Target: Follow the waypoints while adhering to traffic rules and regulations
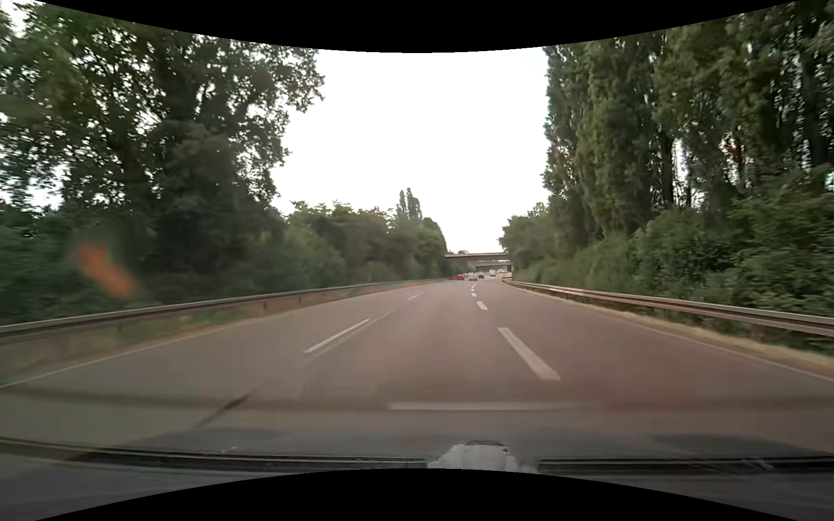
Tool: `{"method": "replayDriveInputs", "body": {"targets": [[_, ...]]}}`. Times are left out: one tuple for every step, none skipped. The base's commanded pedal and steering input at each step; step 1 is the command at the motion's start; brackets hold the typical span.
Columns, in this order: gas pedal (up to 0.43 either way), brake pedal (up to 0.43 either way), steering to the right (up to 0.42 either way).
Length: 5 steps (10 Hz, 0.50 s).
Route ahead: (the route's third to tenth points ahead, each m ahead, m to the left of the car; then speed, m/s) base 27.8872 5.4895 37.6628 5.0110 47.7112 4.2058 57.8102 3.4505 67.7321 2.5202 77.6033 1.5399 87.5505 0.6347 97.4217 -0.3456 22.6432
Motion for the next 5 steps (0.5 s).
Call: {"method": "replayDriveInputs", "body": {"targets": [[0.157,0.000,0.005],[0.157,0.000,0.005],[0.150,0.000,0.005],[0.138,0.000,0.005],[0.138,0.000,0.005]]}}
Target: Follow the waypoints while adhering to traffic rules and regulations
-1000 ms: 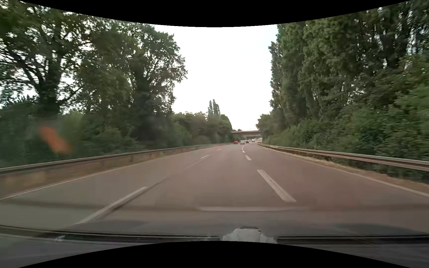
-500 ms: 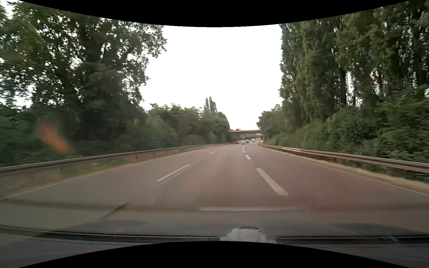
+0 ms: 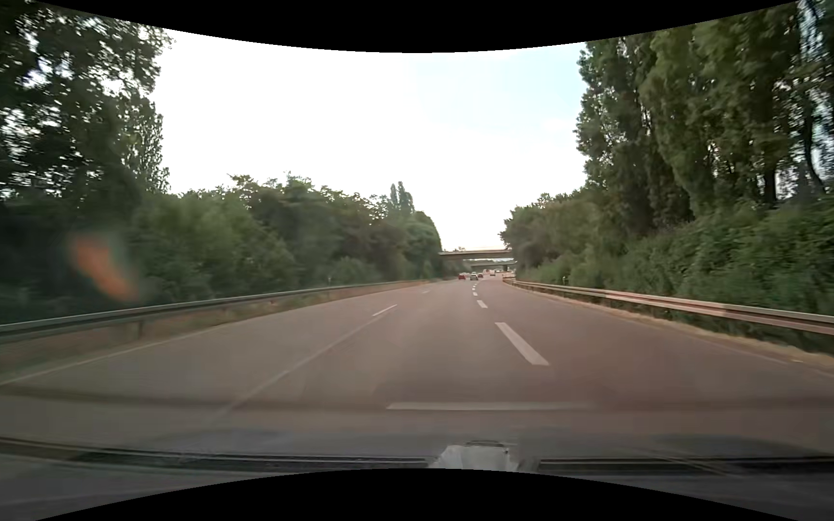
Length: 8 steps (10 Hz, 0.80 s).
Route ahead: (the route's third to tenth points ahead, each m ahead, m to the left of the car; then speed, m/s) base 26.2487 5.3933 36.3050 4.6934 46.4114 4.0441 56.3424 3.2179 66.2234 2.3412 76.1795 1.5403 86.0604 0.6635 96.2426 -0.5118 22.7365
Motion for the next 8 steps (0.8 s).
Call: {"method": "replayDriveInputs", "body": {"targets": [[0.138,0.000,0.005],[0.130,0.000,0.005],[0.130,0.000,0.005],[0.118,0.000,0.005],[0.118,0.000,0.005],[0.118,0.000,0.005],[0.118,0.000,0.005],[0.118,0.000,0.005]]}}
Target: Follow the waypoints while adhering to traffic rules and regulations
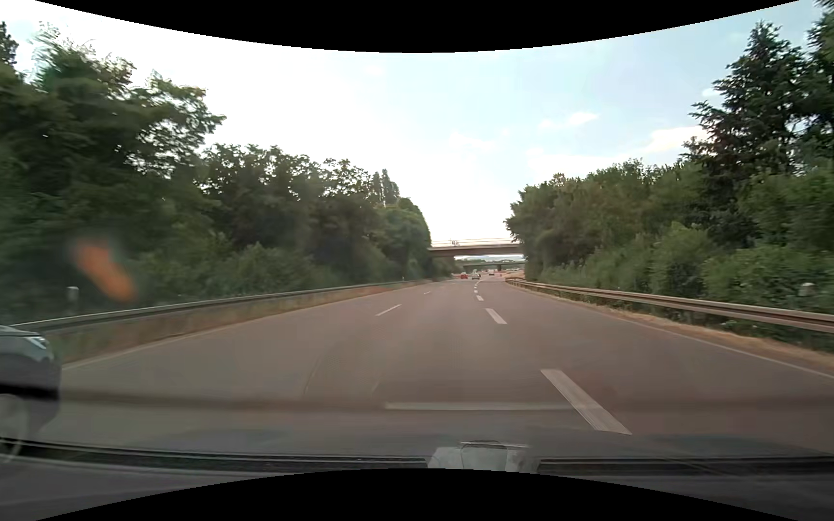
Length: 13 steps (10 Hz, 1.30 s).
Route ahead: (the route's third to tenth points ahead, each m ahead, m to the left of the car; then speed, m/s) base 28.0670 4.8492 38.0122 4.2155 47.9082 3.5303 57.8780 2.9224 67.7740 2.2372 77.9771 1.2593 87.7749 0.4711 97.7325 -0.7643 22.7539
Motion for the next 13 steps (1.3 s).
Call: {"method": "replayDriveInputs", "body": {"targets": [[0.118,0.000,0.005],[0.118,0.000,0.005],[0.118,0.000,0.005],[0.118,0.000,0.005],[0.118,0.000,0.005],[0.118,0.000,0.005],[0.118,0.000,0.005],[0.118,0.000,0.006],[0.118,0.000,0.007],[0.118,0.000,0.008],[0.118,0.000,0.008],[0.118,0.000,0.008],[0.118,0.000,0.008]]}}
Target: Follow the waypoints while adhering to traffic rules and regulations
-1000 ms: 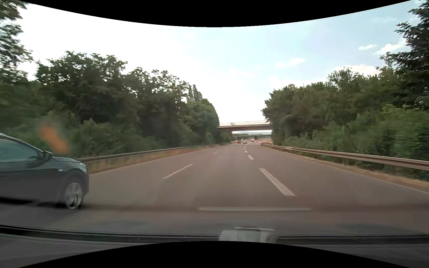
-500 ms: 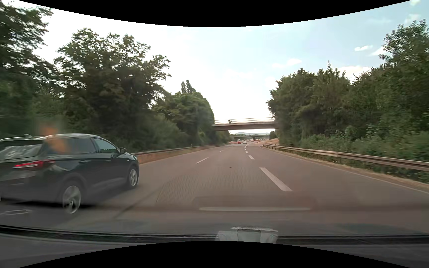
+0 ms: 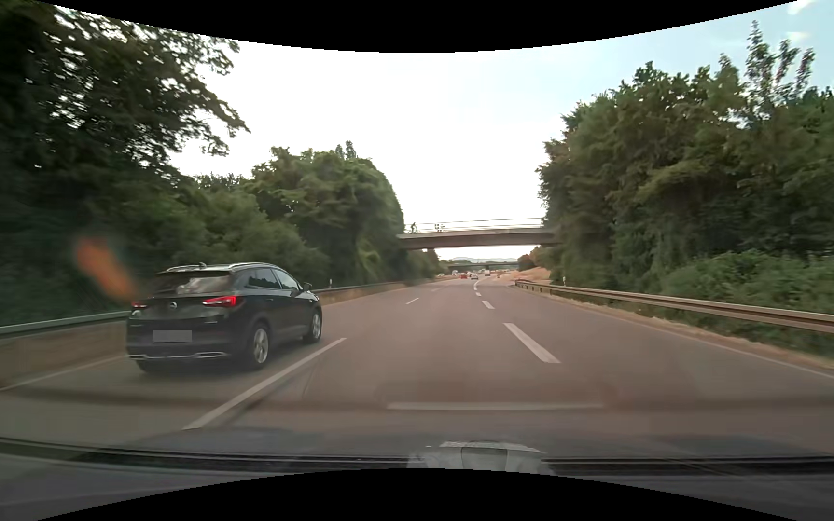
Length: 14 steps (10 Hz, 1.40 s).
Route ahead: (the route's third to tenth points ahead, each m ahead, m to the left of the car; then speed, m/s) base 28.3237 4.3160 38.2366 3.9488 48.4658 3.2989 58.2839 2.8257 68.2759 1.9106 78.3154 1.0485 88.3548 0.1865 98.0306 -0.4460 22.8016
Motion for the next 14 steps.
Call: {"method": "replayDriveInputs", "body": {"targets": [[0.118,0.000,0.008],[0.118,0.000,0.008],[0.118,0.000,0.008],[0.118,0.000,0.008],[0.118,0.000,0.008],[0.118,0.000,0.008],[0.130,0.000,0.007],[0.130,0.000,0.007],[0.138,0.000,0.007],[0.150,0.000,0.007],[0.157,0.000,0.007],[0.157,0.000,0.007],[0.157,0.000,0.007],[0.157,0.000,0.007]]}}
